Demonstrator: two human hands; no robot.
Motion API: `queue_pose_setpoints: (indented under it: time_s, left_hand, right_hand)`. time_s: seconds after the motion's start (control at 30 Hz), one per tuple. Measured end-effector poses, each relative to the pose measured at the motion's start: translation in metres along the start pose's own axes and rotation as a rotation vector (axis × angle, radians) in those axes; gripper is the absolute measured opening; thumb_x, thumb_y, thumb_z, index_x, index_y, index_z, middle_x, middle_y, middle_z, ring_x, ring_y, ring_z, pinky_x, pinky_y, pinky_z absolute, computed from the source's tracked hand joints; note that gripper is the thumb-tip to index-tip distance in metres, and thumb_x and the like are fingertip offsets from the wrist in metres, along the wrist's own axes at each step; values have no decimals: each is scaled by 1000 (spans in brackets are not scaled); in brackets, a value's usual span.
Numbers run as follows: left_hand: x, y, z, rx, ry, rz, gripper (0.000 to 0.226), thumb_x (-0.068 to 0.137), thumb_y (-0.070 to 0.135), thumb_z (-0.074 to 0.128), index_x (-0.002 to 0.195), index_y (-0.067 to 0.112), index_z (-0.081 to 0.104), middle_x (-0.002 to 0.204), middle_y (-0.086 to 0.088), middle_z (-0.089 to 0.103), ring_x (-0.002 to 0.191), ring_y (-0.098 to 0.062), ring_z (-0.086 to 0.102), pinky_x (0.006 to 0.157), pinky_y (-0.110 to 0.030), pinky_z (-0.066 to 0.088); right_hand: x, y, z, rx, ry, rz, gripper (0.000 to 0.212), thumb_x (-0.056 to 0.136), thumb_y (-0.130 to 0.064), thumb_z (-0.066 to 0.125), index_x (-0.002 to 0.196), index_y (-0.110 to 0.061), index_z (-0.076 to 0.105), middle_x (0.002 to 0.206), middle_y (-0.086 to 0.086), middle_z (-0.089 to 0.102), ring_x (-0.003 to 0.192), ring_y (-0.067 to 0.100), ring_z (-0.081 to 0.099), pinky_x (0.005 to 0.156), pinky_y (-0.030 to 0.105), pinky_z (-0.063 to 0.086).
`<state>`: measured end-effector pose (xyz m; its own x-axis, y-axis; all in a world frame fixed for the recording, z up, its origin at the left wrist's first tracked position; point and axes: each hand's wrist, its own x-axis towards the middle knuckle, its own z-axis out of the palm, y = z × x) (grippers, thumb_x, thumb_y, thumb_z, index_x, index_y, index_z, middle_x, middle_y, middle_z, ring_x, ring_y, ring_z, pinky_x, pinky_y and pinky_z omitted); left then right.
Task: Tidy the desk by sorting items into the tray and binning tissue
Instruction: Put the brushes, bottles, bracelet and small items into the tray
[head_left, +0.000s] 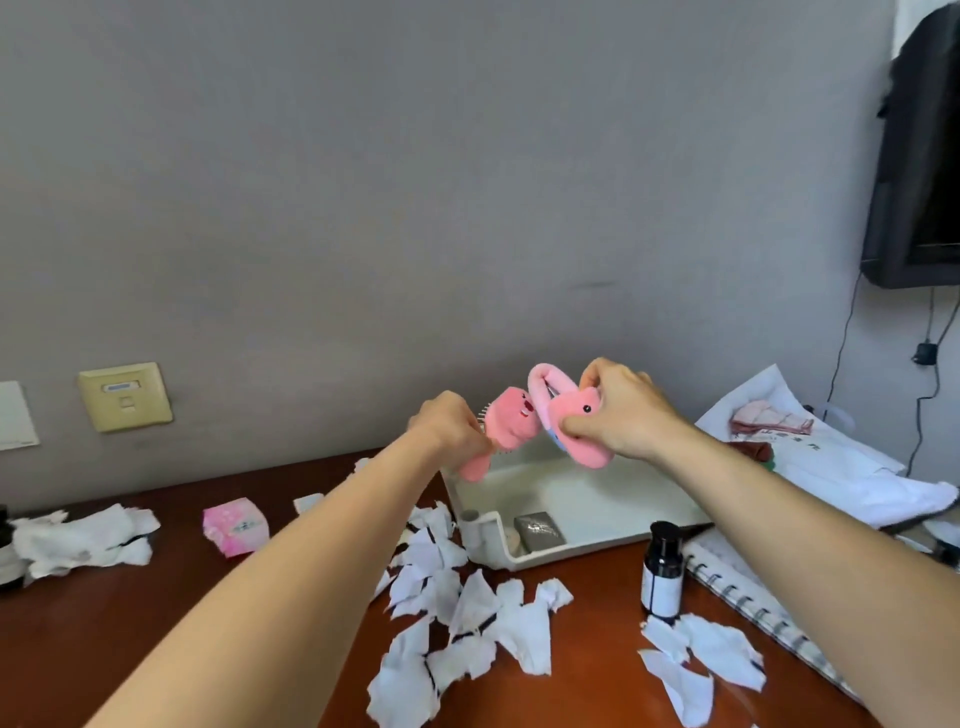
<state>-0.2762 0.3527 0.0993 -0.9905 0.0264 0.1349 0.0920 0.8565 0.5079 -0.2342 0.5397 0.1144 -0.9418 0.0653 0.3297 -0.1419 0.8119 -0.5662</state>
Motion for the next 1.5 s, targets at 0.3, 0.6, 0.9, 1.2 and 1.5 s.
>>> queue_pose_setpoints:
  time_s: [0.3, 0.6, 0.9, 1.2, 1.5]
  left_hand:
    - [40, -12, 38, 204, -125, 85, 19, 75, 21, 73, 90, 10, 75, 93, -7, 71, 82, -21, 62, 75, -29, 52]
    - [49, -25, 48, 368, -105, 185, 16, 82, 23, 65, 96, 17, 71, 105, -6, 69, 103, -25, 61, 82, -28, 47]
    - [55, -23, 62, 678, -54, 178, 33, 78, 9, 63, 111, 17, 59, 121, -6, 61, 116, -25, 55, 94, -31, 38]
    - [52, -23, 56, 537, -42, 166, 25, 86, 16, 59, 110, 13, 61, 120, -10, 62, 111, -30, 58, 86, -32, 45]
    - [-2, -17, 1, 361, -117, 243, 34, 97, 27, 41, 127, 13, 50, 131, -11, 53, 117, -30, 51, 96, -38, 44]
  right_hand:
    - [36, 9, 23, -158, -230, 115, 31, 74, -24, 69, 99, -8, 60, 95, 9, 59, 85, 27, 56, 56, 26, 39]
    - [51, 18, 41, -351, -254, 166, 30, 75, -30, 70, 67, -13, 45, 89, 9, 53, 80, 28, 53, 46, 22, 33]
    - [53, 15, 50, -452, -484, 211, 31, 82, -31, 70, 86, -7, 51, 96, 11, 52, 79, 27, 54, 62, 31, 48]
    - [47, 15, 58, -441, -495, 190, 41, 100, -24, 39, 134, -1, 47, 116, 16, 52, 99, 30, 52, 74, 34, 44]
    - [13, -26, 20, -540, -440, 41, 40, 95, -26, 49, 131, -10, 52, 132, 9, 57, 119, 29, 55, 95, 31, 44]
